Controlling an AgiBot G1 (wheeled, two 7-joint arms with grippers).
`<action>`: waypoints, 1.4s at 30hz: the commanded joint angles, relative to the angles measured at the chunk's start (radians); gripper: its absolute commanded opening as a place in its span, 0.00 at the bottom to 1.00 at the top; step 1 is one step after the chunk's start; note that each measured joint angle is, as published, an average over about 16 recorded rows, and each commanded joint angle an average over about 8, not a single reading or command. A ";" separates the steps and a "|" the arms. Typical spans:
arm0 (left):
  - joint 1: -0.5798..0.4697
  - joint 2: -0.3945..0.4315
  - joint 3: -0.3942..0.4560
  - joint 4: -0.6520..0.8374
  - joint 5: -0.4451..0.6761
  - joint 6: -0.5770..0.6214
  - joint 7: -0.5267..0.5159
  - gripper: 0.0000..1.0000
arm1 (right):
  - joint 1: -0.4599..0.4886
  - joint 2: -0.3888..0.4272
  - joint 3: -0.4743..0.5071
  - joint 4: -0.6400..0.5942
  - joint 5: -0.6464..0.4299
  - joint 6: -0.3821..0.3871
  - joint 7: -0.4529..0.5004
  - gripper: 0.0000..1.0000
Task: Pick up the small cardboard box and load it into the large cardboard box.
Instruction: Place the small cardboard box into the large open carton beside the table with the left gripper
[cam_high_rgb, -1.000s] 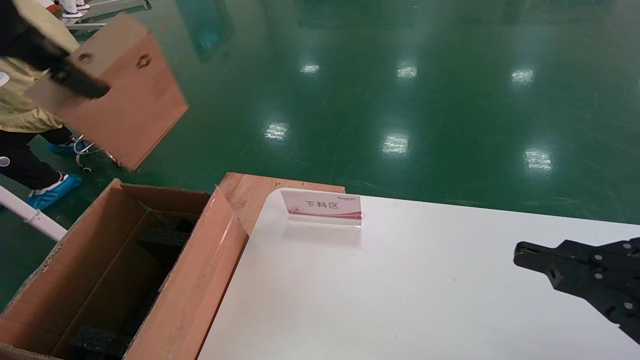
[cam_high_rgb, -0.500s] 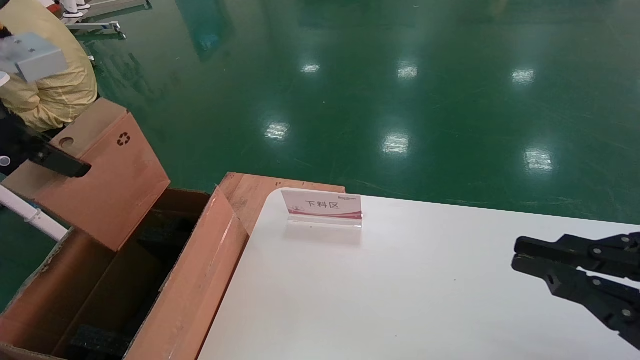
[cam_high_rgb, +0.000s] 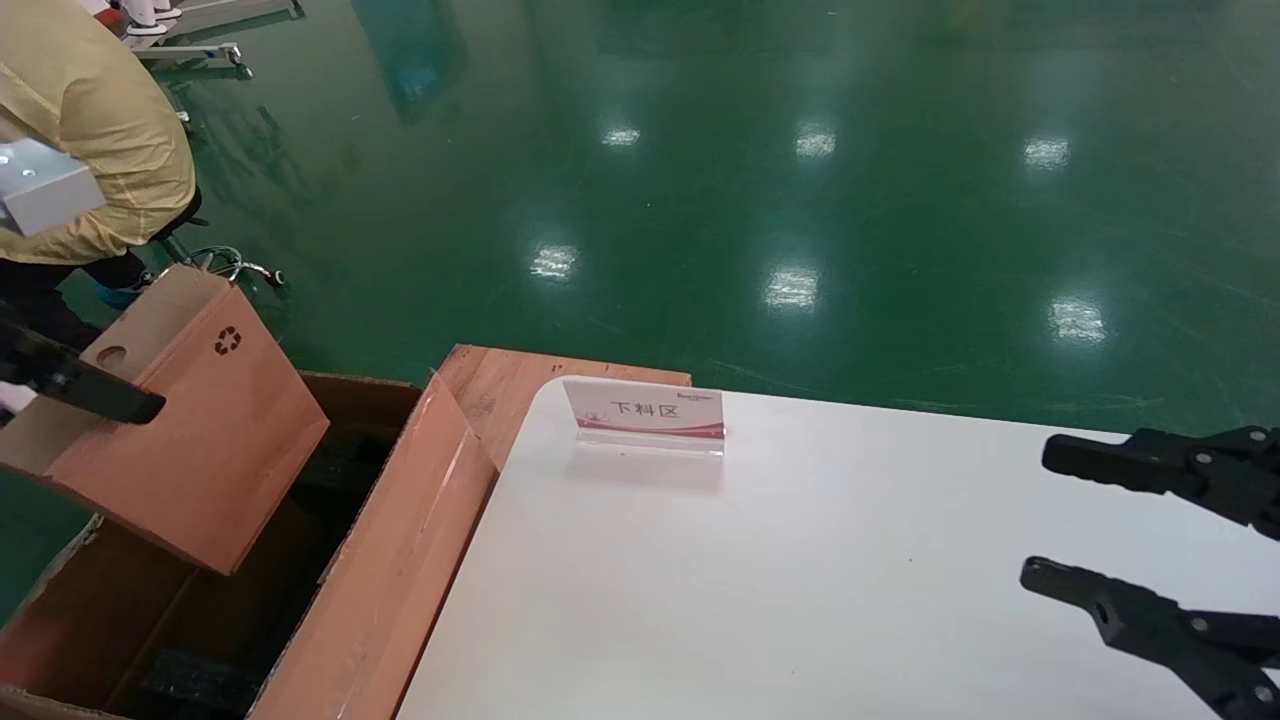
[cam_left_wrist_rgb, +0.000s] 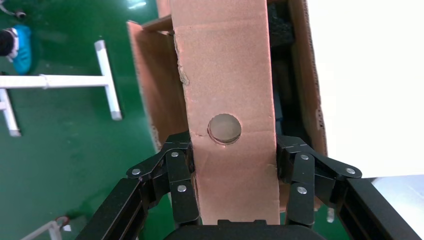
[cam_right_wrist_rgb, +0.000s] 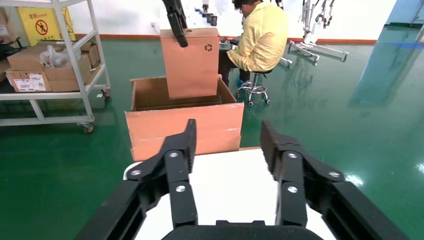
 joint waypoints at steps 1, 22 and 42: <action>0.001 -0.013 0.002 -0.008 -0.006 -0.002 -0.011 0.00 | 0.000 0.000 0.000 0.000 0.000 0.000 0.000 1.00; 0.135 -0.145 0.020 0.016 0.011 -0.083 0.046 0.00 | 0.000 0.001 -0.001 0.000 0.001 0.001 -0.001 1.00; 0.233 -0.159 0.001 0.022 0.101 -0.151 0.070 0.00 | 0.001 0.001 -0.003 0.000 0.002 0.001 -0.001 1.00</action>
